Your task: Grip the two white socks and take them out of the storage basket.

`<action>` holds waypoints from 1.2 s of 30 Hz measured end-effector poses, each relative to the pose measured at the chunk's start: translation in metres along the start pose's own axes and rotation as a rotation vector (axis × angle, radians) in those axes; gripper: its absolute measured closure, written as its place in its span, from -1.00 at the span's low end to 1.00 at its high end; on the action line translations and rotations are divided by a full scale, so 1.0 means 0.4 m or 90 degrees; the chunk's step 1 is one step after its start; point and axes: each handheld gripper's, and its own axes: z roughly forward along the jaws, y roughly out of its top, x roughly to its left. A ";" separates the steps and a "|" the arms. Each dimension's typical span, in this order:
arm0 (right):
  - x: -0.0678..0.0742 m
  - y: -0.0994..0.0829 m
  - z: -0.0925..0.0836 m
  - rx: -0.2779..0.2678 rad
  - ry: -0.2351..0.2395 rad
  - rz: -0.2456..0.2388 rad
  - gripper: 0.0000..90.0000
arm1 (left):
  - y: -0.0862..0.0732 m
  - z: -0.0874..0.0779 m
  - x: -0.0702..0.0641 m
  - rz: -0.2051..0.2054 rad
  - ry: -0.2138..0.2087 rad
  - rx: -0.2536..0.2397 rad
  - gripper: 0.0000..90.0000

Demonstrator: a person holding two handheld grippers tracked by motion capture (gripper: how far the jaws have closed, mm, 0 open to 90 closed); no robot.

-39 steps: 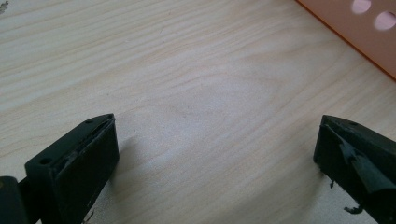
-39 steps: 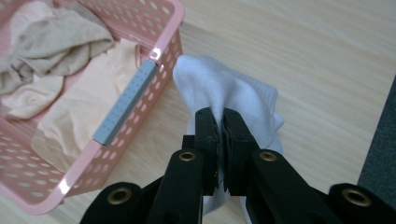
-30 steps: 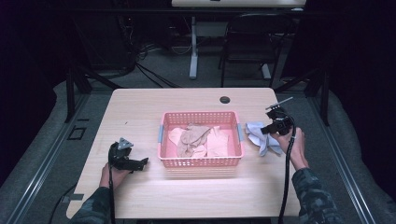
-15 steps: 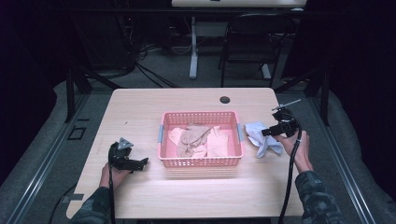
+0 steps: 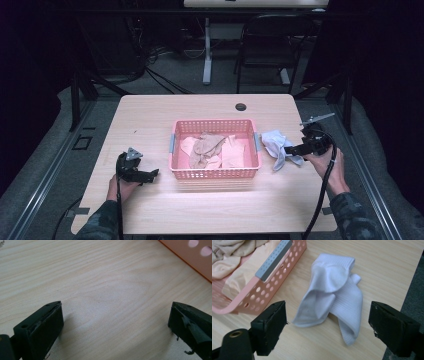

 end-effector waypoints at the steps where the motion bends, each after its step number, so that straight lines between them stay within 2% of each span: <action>1: 0.002 -0.008 -0.003 -0.001 -0.001 -0.002 -0.75 | 0.000 0.000 0.000 0.000 0.000 0.000 -1.00; 9: 0.015 -0.077 -0.005 0.002 0.008 -0.013 -0.87 | 0.000 0.000 0.000 0.000 0.000 0.000 -1.00; 10: 0.015 -0.083 -0.006 0.011 0.008 -0.018 -0.87 | 0.000 0.000 0.000 0.000 0.000 0.000 -1.00; 19: 0.024 -0.160 0.027 0.036 0.020 -0.021 -0.92 | 0.000 0.000 0.000 0.000 0.000 0.000 -1.00; 25: 0.026 -0.205 0.046 0.054 0.021 -0.034 -0.98 | 0.000 0.000 0.000 0.000 0.001 -0.001 -1.00; 26: 0.022 -0.222 0.053 0.054 0.024 -0.036 -0.99 | 0.000 0.000 -0.001 -0.002 0.001 -0.001 -1.00; 28: 0.021 -0.229 0.055 0.049 0.029 -0.033 -1.00 | 0.000 0.000 0.000 0.000 0.000 0.000 -1.00; 31: 0.017 -0.249 0.064 0.061 0.024 -0.037 -1.00 | 0.000 0.000 0.000 -0.001 0.001 0.000 -1.00; 36: -0.003 -0.275 0.076 0.083 0.024 -0.024 -1.00 | 0.000 0.000 -0.001 -0.002 0.002 -0.001 -1.00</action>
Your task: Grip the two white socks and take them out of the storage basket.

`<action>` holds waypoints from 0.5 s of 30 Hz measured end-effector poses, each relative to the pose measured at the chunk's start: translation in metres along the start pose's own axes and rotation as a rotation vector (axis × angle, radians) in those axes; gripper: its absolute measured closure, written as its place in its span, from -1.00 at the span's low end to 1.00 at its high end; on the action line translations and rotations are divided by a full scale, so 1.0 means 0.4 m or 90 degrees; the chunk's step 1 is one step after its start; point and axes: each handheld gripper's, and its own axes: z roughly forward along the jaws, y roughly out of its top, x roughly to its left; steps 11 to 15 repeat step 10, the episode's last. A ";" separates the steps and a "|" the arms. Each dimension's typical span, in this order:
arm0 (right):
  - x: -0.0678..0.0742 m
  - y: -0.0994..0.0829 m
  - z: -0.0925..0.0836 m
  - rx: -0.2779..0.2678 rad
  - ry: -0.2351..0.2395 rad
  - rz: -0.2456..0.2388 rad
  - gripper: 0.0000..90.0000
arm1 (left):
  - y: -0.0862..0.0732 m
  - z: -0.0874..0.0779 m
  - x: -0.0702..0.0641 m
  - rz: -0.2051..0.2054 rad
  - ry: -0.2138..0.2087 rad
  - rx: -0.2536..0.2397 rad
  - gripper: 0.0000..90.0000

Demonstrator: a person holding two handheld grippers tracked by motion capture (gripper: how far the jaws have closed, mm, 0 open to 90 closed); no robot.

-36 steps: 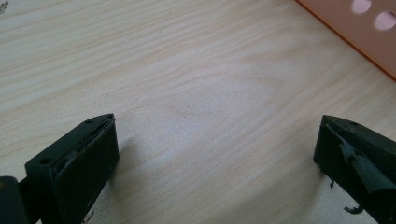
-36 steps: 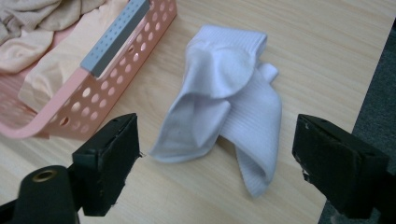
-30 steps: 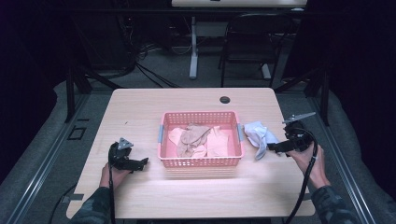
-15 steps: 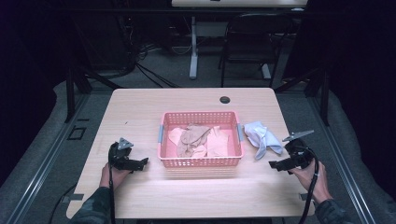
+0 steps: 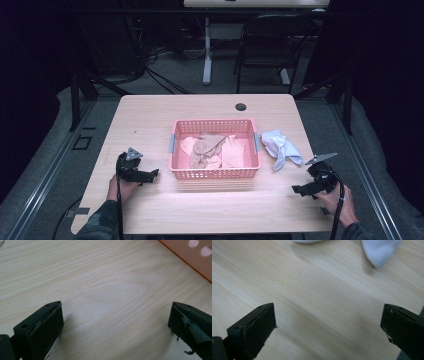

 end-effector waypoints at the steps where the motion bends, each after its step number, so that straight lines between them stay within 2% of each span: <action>1: -0.005 -0.005 0.003 0.002 -0.008 0.002 -1.00 | 0.000 0.000 0.000 0.002 0.000 0.000 -1.00; 4: -0.016 -0.014 0.007 0.009 -0.010 0.013 -1.00 | 0.000 0.000 0.000 0.002 0.000 -0.001 -1.00; 9: -0.026 -0.026 0.021 0.034 -0.015 0.011 -1.00 | 0.000 0.000 0.001 0.002 0.000 0.001 -1.00; 10: -0.025 -0.028 0.023 0.033 -0.023 0.007 -1.00 | 0.000 0.000 0.001 0.002 0.000 0.000 -1.00; 15: -0.025 -0.028 0.023 0.033 -0.023 0.007 -1.00 | 0.000 0.000 0.001 0.002 0.000 0.000 -1.00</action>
